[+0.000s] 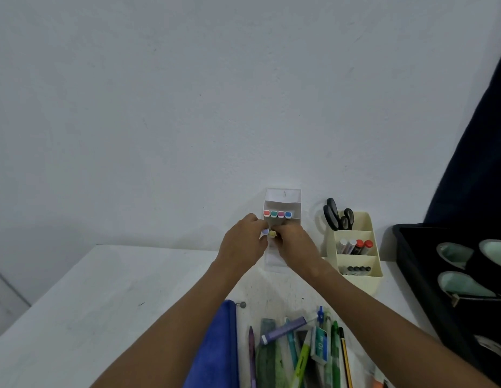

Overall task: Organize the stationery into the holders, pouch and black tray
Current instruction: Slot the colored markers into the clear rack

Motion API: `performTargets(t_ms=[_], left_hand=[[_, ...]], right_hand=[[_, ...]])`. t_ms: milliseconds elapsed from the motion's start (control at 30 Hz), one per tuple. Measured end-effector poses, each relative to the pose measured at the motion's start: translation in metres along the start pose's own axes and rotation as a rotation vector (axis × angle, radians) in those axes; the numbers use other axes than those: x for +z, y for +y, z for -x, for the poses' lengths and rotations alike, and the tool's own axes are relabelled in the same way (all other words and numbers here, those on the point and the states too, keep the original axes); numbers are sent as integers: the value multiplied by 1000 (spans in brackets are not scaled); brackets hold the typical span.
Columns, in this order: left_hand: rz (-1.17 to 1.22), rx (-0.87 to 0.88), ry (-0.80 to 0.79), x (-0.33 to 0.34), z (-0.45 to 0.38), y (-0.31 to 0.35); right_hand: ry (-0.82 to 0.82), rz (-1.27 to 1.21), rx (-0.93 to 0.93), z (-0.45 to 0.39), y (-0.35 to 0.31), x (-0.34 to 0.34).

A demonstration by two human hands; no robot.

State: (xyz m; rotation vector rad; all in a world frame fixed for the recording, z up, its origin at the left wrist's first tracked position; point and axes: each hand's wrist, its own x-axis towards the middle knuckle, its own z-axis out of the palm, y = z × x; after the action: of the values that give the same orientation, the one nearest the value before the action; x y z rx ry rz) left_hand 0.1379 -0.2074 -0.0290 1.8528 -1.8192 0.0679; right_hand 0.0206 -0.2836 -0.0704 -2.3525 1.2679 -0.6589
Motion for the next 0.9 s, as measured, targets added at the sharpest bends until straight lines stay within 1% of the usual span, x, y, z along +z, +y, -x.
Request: performTargets(t_ms=[67, 167, 200, 333, 467, 567, 667, 900], left_hand=[[30, -4, -3, 1, -1, 0], [58, 4, -16, 5, -2, 0], [61, 5, -17, 7, -2, 1], [61, -3, -1, 10, -4, 4], [51, 0, 0, 9, -3, 7], [58, 23, 0, 8, -2, 7], [57, 1, 3, 8, -1, 7], [81, 11, 49, 9, 8, 14]], right_hand=[[17, 4, -59, 2, 5, 0], [151, 5, -164, 5, 16, -3], [169, 15, -187, 7, 18, -4], [161, 1, -264, 11, 20, -4], [210, -66, -239, 14, 16, -5], [212, -69, -240, 12, 17, -4], [229, -70, -237, 12, 16, -1], [305, -126, -323, 23, 11, -7]])
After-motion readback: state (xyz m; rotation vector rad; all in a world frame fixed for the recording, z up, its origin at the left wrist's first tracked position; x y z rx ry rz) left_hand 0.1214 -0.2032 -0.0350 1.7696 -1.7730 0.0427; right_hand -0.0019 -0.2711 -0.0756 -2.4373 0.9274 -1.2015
